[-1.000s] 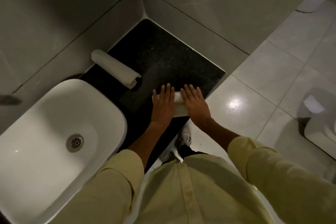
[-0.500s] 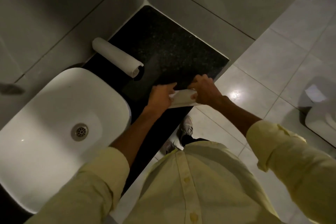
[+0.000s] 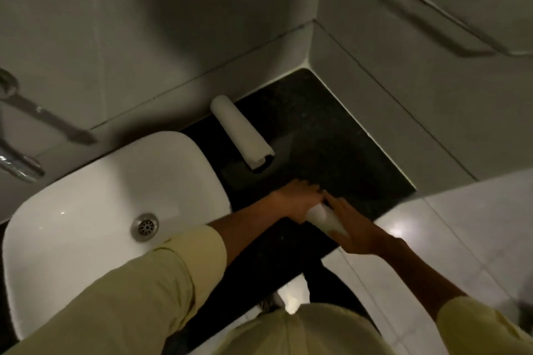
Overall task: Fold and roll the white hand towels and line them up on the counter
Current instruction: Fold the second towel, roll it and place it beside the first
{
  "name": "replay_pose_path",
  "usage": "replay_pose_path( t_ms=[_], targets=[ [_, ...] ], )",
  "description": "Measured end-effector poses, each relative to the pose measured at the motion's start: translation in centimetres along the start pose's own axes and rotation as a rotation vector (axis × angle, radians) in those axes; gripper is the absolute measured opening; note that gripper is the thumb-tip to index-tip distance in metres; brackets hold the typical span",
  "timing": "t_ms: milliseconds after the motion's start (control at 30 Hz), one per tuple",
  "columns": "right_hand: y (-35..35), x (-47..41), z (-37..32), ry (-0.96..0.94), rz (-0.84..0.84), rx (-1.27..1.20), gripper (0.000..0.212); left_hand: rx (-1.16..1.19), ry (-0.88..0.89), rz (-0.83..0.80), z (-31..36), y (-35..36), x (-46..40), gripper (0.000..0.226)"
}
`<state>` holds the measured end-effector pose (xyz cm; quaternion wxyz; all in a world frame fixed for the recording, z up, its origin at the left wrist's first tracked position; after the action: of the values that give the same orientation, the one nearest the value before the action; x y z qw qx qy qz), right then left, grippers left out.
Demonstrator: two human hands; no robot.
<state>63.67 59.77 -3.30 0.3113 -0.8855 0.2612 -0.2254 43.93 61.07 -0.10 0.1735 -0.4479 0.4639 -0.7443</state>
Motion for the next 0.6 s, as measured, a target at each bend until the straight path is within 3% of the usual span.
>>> replay_pose_path(
  t_ms=[67,133,200,267,367,433,467,600],
  targets=[
    [-1.3,-2.5,1.0,-0.020,0.002,-0.014,0.086,0.017,-0.015,0.078,-2.1,-1.6,-1.4,0.068],
    [-3.0,-5.6,1.0,0.041,0.024,-0.024,0.088,0.196,-0.025,0.214,-4.9,-3.1,-2.4,0.059],
    [-4.3,-8.7,0.6,0.063,0.017,-0.117,0.087,0.342,-0.131,0.386,-8.0,-3.6,-2.6,0.067],
    [-5.1,-11.6,0.0,0.023,-0.002,-0.194,0.083,0.469,-0.420,0.597,-9.8,-3.9,-1.5,0.079],
    [-5.2,-16.2,-1.0,-0.006,-0.041,-0.268,0.082,0.687,-1.035,1.124,-11.4,-3.4,1.4,0.066],
    [-5.1,-19.4,-1.5,0.092,-0.034,-0.262,0.085,0.933,-1.338,1.097,-12.4,-1.8,2.2,0.079],
    [-5.0,-21.0,-1.9,0.145,-0.030,-0.251,0.086,1.058,-1.378,1.038,-12.9,-0.7,2.0,0.087],
    [-5.1,-25.7,-3.9,0.138,-0.018,-0.363,0.088,1.269,-1.307,1.029,-13.9,1.4,0.7,0.098]
  ],
)
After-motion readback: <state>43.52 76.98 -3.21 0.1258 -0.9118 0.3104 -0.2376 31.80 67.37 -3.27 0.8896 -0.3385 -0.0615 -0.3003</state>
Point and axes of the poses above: each hand's wrist, its own x-axis away from the middle knuckle, its own y-axis out of the palm, z = x × y, the point moved 2 cm from there along -x, towards the middle knuckle, and after that the axes turned 10 degrees about -x, right-handed, at the moved point
